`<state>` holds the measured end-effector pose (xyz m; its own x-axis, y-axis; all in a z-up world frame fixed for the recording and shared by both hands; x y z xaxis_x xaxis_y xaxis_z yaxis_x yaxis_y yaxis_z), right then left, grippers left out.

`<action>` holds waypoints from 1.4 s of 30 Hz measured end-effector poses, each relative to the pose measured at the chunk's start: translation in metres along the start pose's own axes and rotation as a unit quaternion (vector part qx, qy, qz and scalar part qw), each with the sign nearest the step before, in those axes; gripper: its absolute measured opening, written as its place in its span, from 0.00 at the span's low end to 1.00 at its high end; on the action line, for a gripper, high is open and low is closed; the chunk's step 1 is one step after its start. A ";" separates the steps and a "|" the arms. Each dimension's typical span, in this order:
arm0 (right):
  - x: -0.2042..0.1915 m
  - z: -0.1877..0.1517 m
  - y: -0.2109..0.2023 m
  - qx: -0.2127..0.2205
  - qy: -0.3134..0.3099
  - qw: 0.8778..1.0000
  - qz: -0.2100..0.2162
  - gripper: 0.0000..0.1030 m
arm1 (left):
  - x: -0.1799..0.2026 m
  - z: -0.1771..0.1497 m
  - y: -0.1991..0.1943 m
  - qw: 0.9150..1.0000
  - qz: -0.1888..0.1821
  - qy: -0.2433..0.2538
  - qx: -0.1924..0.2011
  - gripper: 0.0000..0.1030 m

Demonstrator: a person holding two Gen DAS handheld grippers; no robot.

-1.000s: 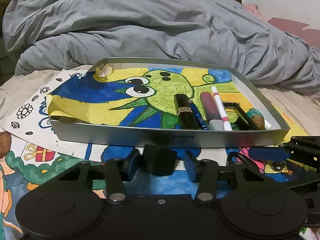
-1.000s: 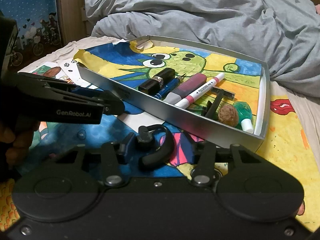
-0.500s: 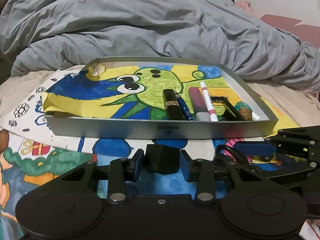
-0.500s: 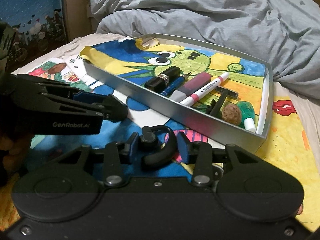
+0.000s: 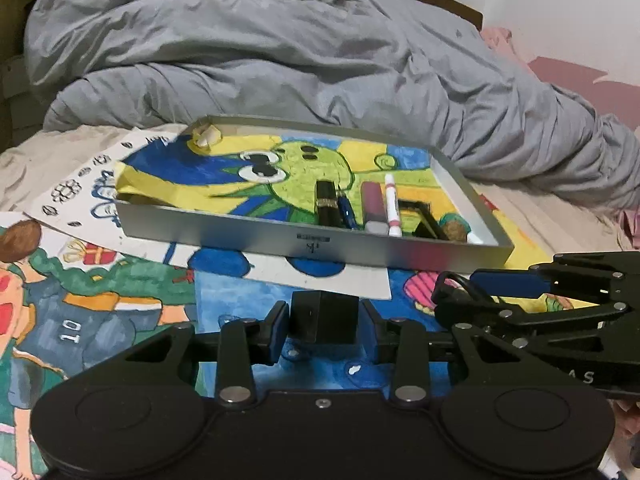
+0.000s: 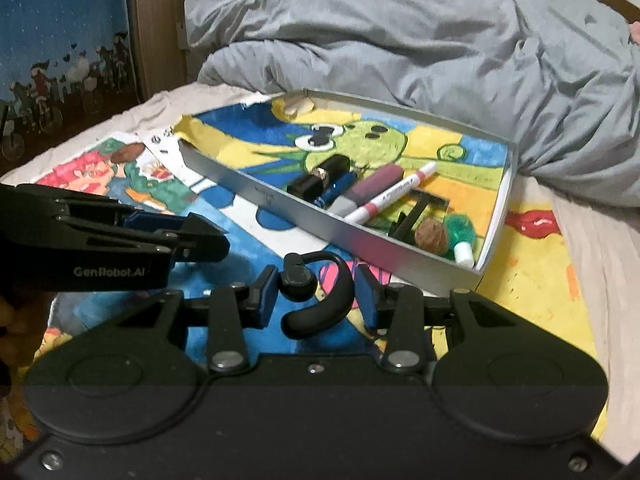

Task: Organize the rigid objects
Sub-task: 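Lift the cap and earbud and carry them over the tray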

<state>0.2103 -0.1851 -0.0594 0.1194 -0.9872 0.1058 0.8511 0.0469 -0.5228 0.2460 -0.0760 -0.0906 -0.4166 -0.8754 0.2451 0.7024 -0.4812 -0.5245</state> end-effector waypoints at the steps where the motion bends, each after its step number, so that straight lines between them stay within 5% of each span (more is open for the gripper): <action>1: 0.001 0.002 -0.002 0.003 0.001 1.000 -0.001 0.32 | 0.001 0.002 -0.002 1.000 0.001 0.000 0.002 0.38; 17: 0.069 0.057 -0.008 0.117 0.088 0.988 -0.052 0.32 | 0.008 0.080 0.013 0.996 0.022 0.021 0.083 0.38; 28: 0.089 0.038 0.028 0.092 0.105 0.987 -0.075 0.32 | -0.001 0.091 0.070 0.997 0.005 0.017 0.080 0.38; 42: 0.072 0.030 0.050 0.068 0.094 0.991 -0.061 0.32 | -0.006 0.079 0.089 0.998 -0.001 0.017 0.058 0.38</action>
<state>0.2767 -0.2493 -0.0523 -0.0751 -0.9972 -0.0042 0.9161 -0.0673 -0.3952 0.3562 -0.1172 -0.0743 -0.4358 -0.8734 0.2173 0.7634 -0.4866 -0.4248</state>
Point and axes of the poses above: each gripper's, at about its wrist camera, not at the fingertips, and y roughly the way its jaws point, x to its right, z to its top, the point moved 9 cm from there along y, roughly the way its jaws point, and after that the axes turned 11 degrees about -z, right-handed, at the moved point
